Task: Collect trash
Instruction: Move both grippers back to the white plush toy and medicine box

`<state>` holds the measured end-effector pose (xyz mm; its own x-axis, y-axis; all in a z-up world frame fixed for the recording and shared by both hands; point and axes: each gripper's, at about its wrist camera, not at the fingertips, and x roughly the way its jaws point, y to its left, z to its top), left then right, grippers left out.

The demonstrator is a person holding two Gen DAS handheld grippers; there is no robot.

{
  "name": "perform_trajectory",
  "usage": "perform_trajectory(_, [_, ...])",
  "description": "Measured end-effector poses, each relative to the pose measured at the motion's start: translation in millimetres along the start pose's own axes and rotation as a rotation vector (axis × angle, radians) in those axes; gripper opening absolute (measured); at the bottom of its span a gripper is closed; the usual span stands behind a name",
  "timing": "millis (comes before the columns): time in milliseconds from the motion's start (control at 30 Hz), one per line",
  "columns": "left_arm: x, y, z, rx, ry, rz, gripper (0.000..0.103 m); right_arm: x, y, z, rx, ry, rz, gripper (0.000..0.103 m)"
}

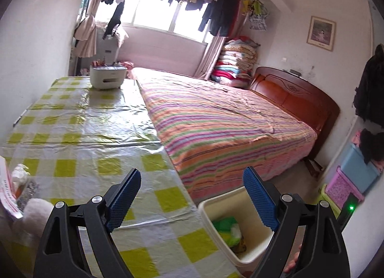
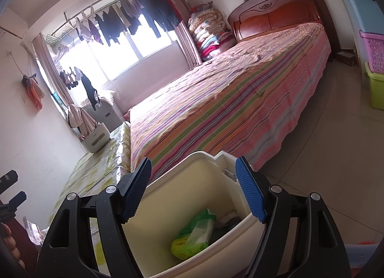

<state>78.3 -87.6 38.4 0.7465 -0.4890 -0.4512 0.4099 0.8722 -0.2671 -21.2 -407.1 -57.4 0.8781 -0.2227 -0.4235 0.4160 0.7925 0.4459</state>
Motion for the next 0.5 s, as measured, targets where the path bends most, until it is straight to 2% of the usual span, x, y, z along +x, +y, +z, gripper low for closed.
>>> perform_trajectory(333, [-10.0,18.5,-1.2,0.018,-0.008,0.047,0.085,8.9,33.4,-7.1,-0.028,0.028,0.07,0.075])
perform_trajectory(500, [-18.6,31.3,-1.2,0.042,-0.025,0.103,0.085,12.1,53.4,-11.9,-0.05,0.036,0.104,0.079])
